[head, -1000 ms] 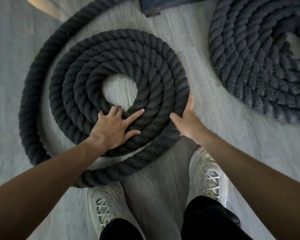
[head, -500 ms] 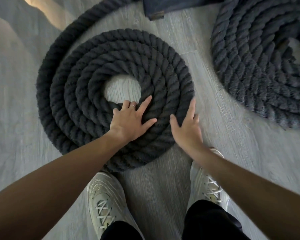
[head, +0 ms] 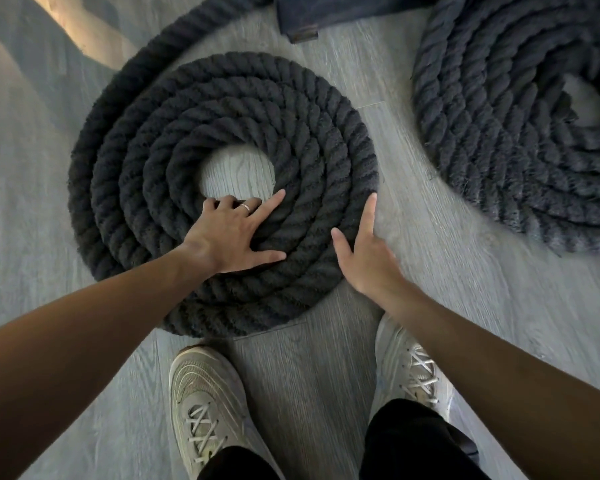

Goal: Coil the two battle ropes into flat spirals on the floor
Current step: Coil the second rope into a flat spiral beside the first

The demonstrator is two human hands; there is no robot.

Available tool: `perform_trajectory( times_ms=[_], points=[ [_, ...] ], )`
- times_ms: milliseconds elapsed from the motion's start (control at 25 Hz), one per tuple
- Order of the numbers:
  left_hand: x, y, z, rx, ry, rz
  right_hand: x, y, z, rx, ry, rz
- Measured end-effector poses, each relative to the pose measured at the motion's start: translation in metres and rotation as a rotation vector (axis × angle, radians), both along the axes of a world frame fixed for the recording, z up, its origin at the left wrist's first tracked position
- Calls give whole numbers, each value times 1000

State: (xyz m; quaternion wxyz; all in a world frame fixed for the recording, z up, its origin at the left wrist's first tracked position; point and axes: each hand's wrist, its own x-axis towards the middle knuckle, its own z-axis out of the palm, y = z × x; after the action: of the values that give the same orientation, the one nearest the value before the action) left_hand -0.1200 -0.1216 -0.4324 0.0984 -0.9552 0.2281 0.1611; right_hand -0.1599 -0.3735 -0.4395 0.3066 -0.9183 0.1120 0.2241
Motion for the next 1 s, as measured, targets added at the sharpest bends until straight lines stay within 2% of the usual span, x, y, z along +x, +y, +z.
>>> perform_trajectory(
  times_ms=[120,320,440,560,760,840,1000],
  points=[
    [6,-28,3,10,-6,109,39,-16,-4,-52,-9,15],
    [18,-72,0,-11,68,277,81,-31,-2,-135,37,-114],
    [15,-58,-5,-86,1,235,62,-19,0,-91,-26,-222],
    [10,-12,-9,-199,-69,200,12,8,3,-28,-81,-210],
    [25,35,-6,73,-41,274,-6,16,-5,-5,-128,-191],
    [28,27,-2,156,-49,244,-2,9,-11,10,-160,-164],
    [33,-6,9,204,-19,300,12,-7,-21,-58,-233,-104]
  ],
)
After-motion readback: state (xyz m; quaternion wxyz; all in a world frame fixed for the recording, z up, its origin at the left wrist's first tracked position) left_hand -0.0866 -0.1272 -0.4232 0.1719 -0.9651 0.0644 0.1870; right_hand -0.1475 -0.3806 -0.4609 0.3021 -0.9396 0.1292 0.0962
